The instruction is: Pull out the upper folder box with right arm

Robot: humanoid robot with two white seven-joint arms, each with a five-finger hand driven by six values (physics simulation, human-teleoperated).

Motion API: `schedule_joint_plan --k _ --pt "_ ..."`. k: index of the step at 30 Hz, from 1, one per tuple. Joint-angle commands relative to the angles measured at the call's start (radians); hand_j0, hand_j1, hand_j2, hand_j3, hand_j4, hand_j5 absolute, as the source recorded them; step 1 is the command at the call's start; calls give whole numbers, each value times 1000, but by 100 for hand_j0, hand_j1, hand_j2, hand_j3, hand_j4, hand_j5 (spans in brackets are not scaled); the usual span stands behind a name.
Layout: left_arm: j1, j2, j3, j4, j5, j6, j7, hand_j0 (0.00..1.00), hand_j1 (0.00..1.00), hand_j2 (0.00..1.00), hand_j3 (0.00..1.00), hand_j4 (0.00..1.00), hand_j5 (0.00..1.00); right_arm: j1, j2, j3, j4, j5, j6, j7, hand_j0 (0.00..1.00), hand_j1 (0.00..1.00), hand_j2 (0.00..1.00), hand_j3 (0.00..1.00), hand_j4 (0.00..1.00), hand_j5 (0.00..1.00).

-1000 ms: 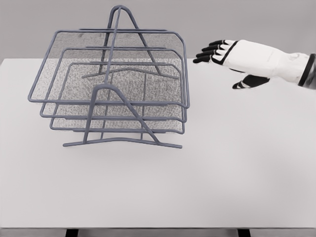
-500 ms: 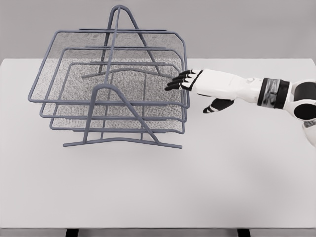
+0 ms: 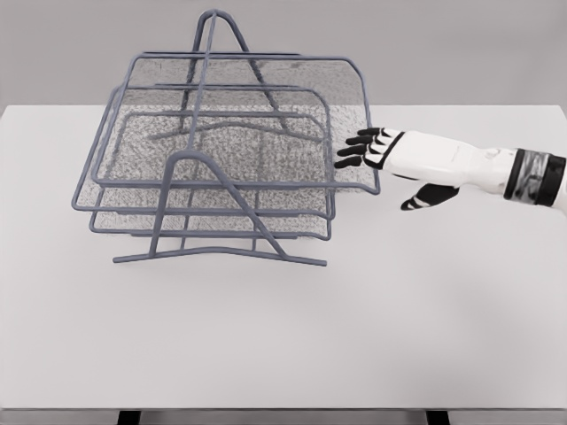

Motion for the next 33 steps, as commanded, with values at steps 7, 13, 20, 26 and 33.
schedule_joint_plan --k 7,13,20,26,33 --pt "0 0 -1 0 0 0 0 100 100 100 100 100 100 117 -79 -141 11 86 -33 2 100 100 100 100 100 100" --pt "0 0 0 0 0 0 0 100 100 100 100 100 100 138 -166 -157 11 34 -33 2 100 100 100 100 100 100" --pt "0 0 0 0 0 0 0 100 100 100 100 100 100 140 -254 -172 12 -37 -33 2 100 100 100 100 100 100" --pt "0 0 -1 0 0 0 0 100 100 100 100 100 100 140 -307 -181 21 -127 -33 2 100 100 100 100 100 100" --pt "0 0 -1 0 0 0 0 100 100 100 100 100 100 84 -312 -277 -75 -290 -33 2 100 100 100 100 100 100"
